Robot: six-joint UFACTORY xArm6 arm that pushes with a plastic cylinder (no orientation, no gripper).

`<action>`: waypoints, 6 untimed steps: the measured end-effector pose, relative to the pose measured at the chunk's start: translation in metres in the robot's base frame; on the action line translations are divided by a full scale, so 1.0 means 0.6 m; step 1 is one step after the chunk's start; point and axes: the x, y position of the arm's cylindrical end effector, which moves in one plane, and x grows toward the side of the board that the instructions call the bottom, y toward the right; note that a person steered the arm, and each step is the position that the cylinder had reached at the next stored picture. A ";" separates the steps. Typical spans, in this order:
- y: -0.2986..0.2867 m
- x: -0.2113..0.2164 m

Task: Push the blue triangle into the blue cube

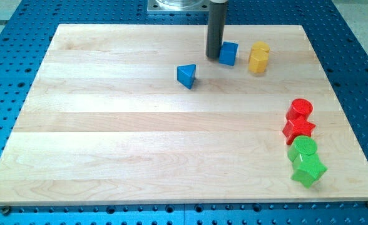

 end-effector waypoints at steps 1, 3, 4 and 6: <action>-0.125 0.014; -0.270 0.158; -0.165 0.157; -0.005 0.117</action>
